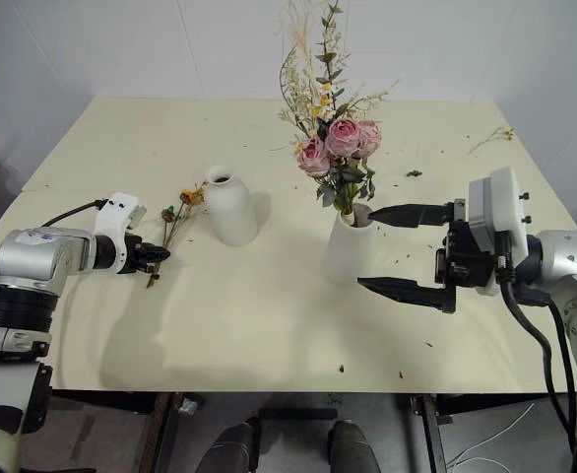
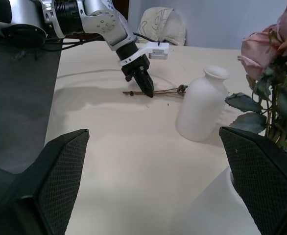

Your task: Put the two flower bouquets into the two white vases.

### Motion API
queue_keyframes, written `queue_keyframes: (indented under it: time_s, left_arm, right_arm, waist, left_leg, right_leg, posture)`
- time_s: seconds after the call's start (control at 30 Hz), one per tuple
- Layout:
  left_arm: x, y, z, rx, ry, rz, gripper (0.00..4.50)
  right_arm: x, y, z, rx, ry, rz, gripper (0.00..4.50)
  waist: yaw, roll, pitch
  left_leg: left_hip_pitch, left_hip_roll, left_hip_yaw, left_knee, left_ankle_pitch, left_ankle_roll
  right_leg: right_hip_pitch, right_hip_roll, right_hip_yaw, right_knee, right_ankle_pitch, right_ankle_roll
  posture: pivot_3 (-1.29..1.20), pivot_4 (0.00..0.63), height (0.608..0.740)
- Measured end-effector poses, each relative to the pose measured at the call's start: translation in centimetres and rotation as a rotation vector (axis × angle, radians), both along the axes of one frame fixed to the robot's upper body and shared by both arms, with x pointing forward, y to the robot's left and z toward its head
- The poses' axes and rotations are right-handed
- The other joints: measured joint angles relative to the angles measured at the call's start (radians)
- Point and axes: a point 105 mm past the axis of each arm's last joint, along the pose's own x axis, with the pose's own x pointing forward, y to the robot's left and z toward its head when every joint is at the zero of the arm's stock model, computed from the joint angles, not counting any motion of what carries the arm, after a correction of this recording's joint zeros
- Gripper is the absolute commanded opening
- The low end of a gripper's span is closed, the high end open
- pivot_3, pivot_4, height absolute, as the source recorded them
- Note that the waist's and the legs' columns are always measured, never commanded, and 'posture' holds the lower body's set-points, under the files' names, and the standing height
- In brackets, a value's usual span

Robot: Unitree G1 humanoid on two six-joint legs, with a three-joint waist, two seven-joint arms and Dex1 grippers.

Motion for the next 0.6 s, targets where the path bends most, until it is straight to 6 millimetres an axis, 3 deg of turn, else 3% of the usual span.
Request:
queue_keyframes:
  time_s: [0.17, 0.3, 0.37, 0.47, 0.6]
  left_arm:
    - [0.3, 0.2, 0.1, -0.003, -0.022, 0.006, 0.03]
    - [1.9, 1.5, 1.0, -0.064, -0.174, 0.114, 0.03]
    - [3.1, 1.6, 3.0, -0.12, -0.333, 0.136, 0.03]
    - [3.9, 0.5, 7.7, -0.235, -0.627, 0.077, 0.03]
    - [3.1, -3.0, 13.4, -0.492, -0.952, -0.07, 0.03]
  right_arm:
    - [0.1, 0.1, 0.0, 0.015, -0.003, -0.006, 4.5]
    - [0.3, 0.1, 0.1, 0.028, -0.006, -0.017, 4.5]
    - [0.4, 0.2, 0.0, 0.034, -0.006, -0.025, 4.5]
    - [0.6, 0.2, 0.0, 0.036, -0.007, -0.034, 4.5]
    - [0.8, 0.4, -0.2, 0.047, -0.005, -0.039, 4.5]
  waist:
    - [0.0, 0.0, 0.0]
    - [0.001, 0.0, 0.0]
    - [0.002, -0.001, 0.0]
    - [0.003, -0.001, 0.0]
    - [0.008, -0.002, 0.0]
  left_leg:
    - [0.0, 0.0, 0.0, 0.0, 0.0, 0.0]
    - [0.0, 0.0, 0.0, 0.0, 0.0, 0.0]
    - [-0.001, 0.0, 0.0, 0.001, 0.0, 0.0]
    - [-0.001, 0.0, 0.0, 0.0, 0.0, 0.0]
    - [-0.001, 0.0, 0.0, 0.001, 0.0, 0.0]
  right_leg:
    - [0.0, 0.0, 0.0, 0.0, 0.0, 0.0]
    - [0.0, 0.0, 0.0, 0.0, 0.0, 0.0]
    - [0.0, 0.0, 0.0, 0.0, 0.001, 0.0]
    - [0.0, -0.001, 0.0, -0.001, 0.001, 0.001]
    - [0.0, -0.001, 0.0, -0.001, 0.001, 0.001]
  posture:
    - [0.0, 0.15, 0.74]
    - [0.0, 0.15, 0.74]
    - [0.0, 0.15, 0.74]
    - [0.0, 0.15, 0.74]
    - [0.0, 0.15, 0.74]
